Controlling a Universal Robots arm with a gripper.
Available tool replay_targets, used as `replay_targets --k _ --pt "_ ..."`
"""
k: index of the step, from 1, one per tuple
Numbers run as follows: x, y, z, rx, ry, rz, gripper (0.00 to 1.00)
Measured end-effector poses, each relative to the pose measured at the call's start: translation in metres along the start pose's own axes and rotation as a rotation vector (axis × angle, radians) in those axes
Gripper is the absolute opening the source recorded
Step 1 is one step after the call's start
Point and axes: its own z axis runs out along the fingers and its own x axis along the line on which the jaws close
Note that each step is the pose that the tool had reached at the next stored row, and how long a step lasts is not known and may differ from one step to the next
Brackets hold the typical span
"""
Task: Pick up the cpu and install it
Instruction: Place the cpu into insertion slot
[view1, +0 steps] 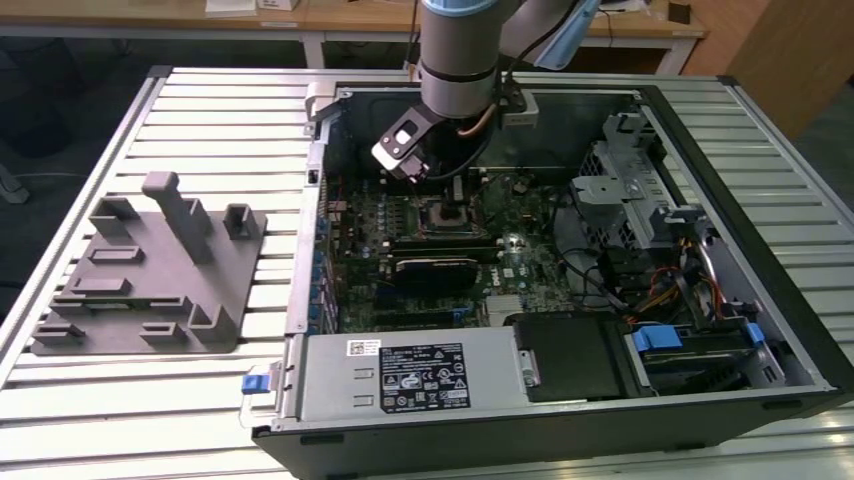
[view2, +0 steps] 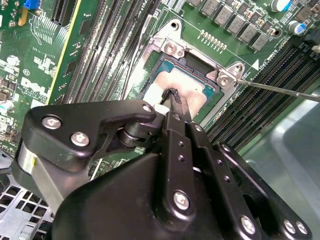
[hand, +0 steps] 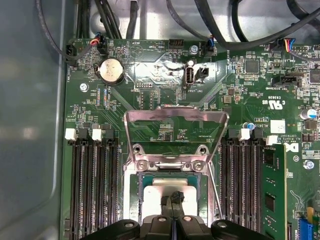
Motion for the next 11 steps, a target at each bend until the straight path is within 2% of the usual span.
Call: replay_targets --k 11 --pt "0.0 -0.0001 0.0019 0.0002 -0.0003 0.0 0.11"
